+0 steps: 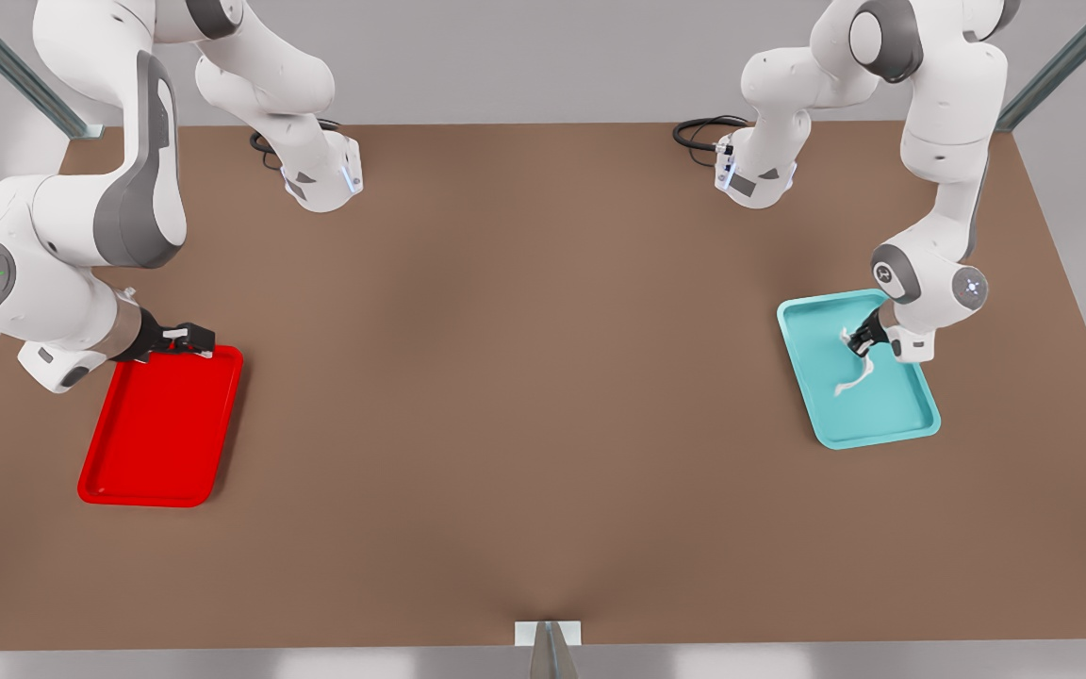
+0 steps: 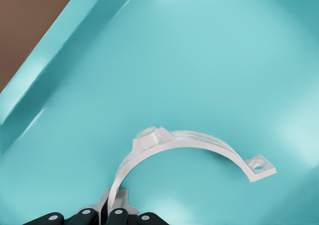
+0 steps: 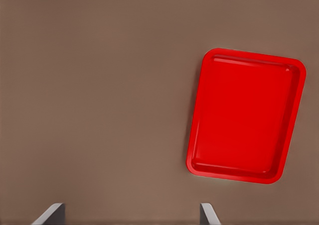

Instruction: Take the drainage pipe clamp from the left arm, pass it to the right arm, and place it in the plate on the right side

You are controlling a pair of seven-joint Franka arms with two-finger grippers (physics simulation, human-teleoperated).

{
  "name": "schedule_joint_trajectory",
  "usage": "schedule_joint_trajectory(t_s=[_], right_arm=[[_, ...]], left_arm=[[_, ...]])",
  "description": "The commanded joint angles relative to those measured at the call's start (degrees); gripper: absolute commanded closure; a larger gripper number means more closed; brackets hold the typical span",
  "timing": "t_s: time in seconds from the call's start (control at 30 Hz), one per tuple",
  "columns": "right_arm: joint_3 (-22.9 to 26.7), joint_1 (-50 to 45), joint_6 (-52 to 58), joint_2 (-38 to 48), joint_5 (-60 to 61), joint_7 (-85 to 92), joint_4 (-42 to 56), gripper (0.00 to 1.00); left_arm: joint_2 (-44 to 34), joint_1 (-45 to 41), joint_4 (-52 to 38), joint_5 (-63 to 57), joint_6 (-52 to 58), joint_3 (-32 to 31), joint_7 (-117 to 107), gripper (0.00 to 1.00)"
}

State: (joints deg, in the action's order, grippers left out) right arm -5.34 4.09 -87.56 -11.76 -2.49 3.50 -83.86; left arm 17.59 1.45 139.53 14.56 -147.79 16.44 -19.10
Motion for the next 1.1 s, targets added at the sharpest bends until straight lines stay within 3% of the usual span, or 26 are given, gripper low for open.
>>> schedule_joint_trajectory(t_s=[0.0, 0.27, 0.37, 0.5, 0.8, 0.93, 1.07], right_arm=[[-0.02, 0.04, 0.03, 0.07, 0.03, 0.10, 0.01, 0.00], [-0.02, 0.04, -0.41, -0.01, 0.12, 0.10, -0.43, 0.00], [-0.02, 0.04, -0.50, -0.01, 0.12, 0.10, -0.43, 0.00], [-0.02, 0.04, -0.77, -0.01, 0.03, 0.19, -0.78, 0.00], [-0.46, -7.16, -6.83, -6.52, -3.04, 1.77, -0.69, 0.00], [-0.55, -11.56, -10.43, -10.03, -5.94, 14.60, -0.25, 0.00], [-0.64, -14.46, -13.60, -15.30, -5.68, 32.53, 3.44, 0.00]], left_arm=[[-0.10, -0.31, -0.22, 0.20, 0.04, -0.01, 1.79, 0.79], [-3.79, -5.49, -4.35, 0.38, 0.04, -3.78, -4.88, 0.79], [-3.79, -8.83, -16.74, 0.38, 15.95, -7.91, -8.05, 0.79], [5.61, -9.36, -30.45, -2.78, 18.67, -22.85, -24.75, 0.79], [25.65, -30.98, -69.74, -13.95, 34.85, -23.03, -52.97, 0.79], [31.46, -37.48, -79.85, -14.30, 34.15, -22.86, -56.39, 0.79], [33.30, -40.21, -81.43, -13.77, 27.03, -23.38, -55.78, 0.79]])
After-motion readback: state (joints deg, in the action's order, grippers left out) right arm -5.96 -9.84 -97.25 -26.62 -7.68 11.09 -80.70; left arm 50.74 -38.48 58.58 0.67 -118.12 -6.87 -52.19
